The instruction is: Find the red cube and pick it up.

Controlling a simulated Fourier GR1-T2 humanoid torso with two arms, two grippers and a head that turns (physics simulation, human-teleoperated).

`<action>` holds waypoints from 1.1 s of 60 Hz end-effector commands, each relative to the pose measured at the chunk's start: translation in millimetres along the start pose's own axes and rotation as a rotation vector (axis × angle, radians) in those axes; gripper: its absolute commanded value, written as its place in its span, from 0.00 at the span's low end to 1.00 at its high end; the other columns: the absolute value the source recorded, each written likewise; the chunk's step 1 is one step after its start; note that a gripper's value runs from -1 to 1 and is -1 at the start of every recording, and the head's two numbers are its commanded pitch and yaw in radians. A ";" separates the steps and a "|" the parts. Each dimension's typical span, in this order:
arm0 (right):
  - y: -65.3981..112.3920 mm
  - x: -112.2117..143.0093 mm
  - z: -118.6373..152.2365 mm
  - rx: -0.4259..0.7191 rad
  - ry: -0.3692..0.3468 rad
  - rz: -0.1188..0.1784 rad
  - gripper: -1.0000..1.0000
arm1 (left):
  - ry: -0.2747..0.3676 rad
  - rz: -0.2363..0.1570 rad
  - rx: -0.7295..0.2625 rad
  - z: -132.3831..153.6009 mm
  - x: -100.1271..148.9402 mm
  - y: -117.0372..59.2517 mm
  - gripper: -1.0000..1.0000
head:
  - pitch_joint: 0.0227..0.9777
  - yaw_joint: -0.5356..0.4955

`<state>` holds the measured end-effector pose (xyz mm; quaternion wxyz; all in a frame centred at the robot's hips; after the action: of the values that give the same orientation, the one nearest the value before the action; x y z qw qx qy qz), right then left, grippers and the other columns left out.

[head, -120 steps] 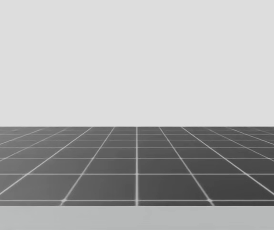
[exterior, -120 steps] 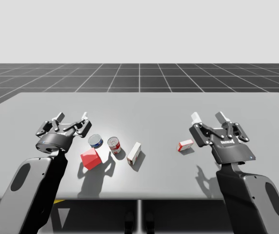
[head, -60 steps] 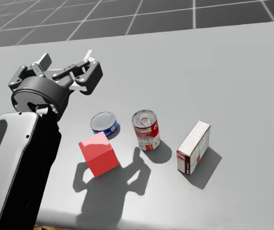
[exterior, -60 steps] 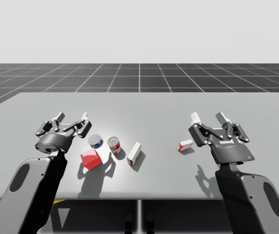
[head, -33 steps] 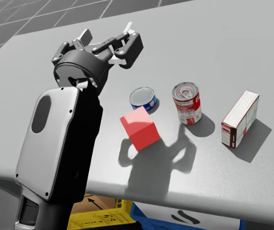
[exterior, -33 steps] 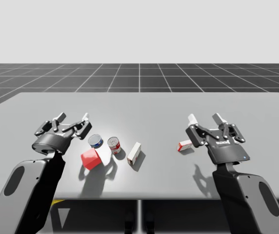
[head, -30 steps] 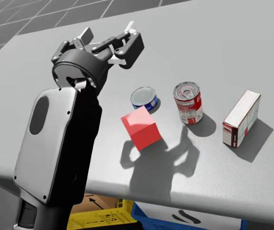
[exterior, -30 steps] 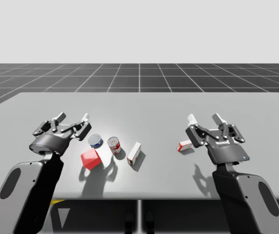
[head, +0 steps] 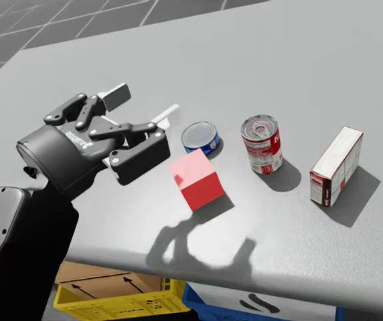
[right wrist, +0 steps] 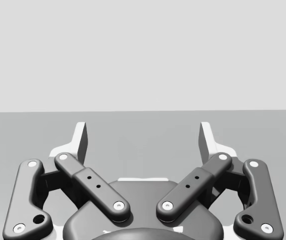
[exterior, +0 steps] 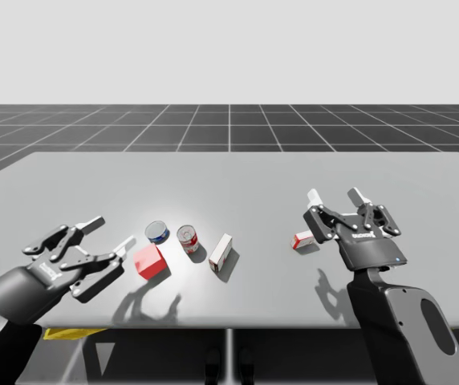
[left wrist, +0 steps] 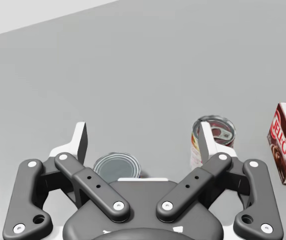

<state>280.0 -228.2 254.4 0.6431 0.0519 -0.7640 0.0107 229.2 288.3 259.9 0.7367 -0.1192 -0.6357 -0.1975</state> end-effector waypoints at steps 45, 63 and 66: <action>0.9 -0.9 -2.1 0.001 0.005 -0.005 0.00 | 0.143 0.009 -0.242 -0.5 -101.8 10.7 0.00 | 0.90 0.91; -0.1 0.0 -1.3 -0.001 0.004 -0.007 0.00 | 0.166 0.012 -0.255 -32.0 -106.7 9.4 0.00 | 0.91 0.90; -0.3 0.0 -1.1 -0.001 0.004 -0.007 0.00 | 0.174 0.008 -0.255 -34.6 -107.8 9.1 0.00 | 0.91 0.90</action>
<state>281.6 -227.9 254.4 0.6448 0.0543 -0.7624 0.0084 242.1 302.0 154.5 0.7657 -0.1964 -0.5447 -0.2801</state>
